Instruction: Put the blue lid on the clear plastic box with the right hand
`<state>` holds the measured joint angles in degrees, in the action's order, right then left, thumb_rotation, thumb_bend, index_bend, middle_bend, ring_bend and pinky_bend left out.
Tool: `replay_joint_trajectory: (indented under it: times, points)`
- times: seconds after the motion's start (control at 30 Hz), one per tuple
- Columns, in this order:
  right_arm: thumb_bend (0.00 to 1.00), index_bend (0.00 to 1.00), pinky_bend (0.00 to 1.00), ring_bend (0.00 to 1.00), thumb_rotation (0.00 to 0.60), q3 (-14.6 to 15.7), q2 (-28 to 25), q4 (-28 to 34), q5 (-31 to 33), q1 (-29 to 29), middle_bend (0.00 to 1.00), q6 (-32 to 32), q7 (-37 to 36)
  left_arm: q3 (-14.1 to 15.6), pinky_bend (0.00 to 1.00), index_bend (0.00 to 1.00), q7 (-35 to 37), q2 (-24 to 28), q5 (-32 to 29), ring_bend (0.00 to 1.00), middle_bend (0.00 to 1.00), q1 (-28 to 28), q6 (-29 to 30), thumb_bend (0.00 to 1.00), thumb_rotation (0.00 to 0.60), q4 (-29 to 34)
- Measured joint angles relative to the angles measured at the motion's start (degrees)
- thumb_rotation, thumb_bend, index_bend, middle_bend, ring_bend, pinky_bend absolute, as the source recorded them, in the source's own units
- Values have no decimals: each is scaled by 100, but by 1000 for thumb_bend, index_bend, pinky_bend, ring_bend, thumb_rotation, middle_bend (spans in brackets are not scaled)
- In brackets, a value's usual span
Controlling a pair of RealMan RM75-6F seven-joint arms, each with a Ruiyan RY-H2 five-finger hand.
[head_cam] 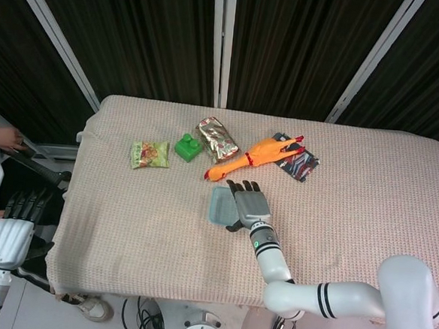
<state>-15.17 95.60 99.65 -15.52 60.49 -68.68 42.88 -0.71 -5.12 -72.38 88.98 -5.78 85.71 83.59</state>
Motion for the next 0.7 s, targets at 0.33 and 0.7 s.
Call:
replay_joint_trajectory:
  times: [0.33, 0.7]
  points:
    - [98, 0, 0, 19, 600, -69, 126, -217, 76, 44, 322, 100, 118, -1, 3, 54, 46, -29, -23, 0, 9, -10, -30, 30, 600, -58]
    - [15, 0, 0, 0, 600, -24, 193, -367, 36, 27, 190, 191, 214, 7, 4, 54, 48, -55, -41, 0, 9, -17, -61, 30, 600, -75]
